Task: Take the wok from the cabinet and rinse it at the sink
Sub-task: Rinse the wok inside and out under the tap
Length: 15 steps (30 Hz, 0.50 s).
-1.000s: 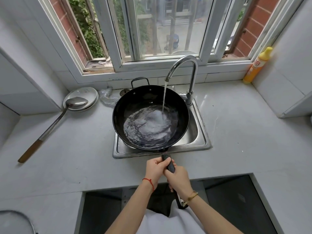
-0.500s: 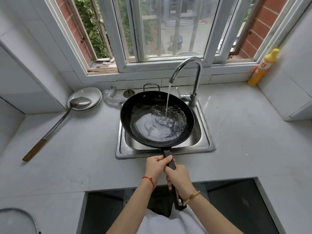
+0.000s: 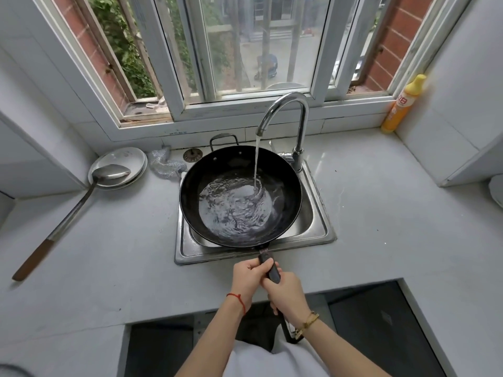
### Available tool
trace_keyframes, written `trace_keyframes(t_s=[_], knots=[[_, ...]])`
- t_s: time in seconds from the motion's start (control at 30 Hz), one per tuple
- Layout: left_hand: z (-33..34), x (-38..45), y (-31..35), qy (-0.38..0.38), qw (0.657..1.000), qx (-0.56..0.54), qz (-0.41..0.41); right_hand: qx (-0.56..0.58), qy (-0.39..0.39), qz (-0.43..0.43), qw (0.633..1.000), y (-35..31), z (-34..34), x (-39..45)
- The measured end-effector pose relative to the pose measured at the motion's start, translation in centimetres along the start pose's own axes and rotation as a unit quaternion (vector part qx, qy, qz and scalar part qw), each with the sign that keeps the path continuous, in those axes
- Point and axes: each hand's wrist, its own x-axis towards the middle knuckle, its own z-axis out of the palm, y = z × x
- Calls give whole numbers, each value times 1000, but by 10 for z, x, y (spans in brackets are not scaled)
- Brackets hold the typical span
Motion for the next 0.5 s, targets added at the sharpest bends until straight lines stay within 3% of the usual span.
trace_keyframes(t_s=[0.37,0.5], knots=[[-17,6,5,142,969,194,58,99,-111,79,986,-3,18,18],[-24,7,10,161,955,241,60,112,-141,96,979,-8,26,20]])
